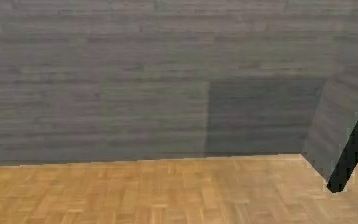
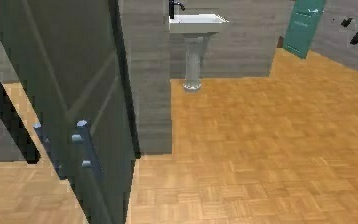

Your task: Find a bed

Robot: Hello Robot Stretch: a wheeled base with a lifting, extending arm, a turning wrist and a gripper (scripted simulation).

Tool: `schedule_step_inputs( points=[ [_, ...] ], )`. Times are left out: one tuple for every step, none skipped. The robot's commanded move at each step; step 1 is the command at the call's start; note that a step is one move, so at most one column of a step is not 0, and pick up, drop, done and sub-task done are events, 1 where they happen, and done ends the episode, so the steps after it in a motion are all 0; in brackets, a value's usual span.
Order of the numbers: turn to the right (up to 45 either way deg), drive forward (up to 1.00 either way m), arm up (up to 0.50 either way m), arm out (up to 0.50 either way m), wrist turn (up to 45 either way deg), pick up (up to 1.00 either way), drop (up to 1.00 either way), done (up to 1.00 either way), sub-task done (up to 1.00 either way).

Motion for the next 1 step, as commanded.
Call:
schedule_step_inputs(
  points=[
    [-3.0, 0.00, 0.00, 0.00, 0.0, 0.00, 0.00, 0.00, 0.00]
  ],
)
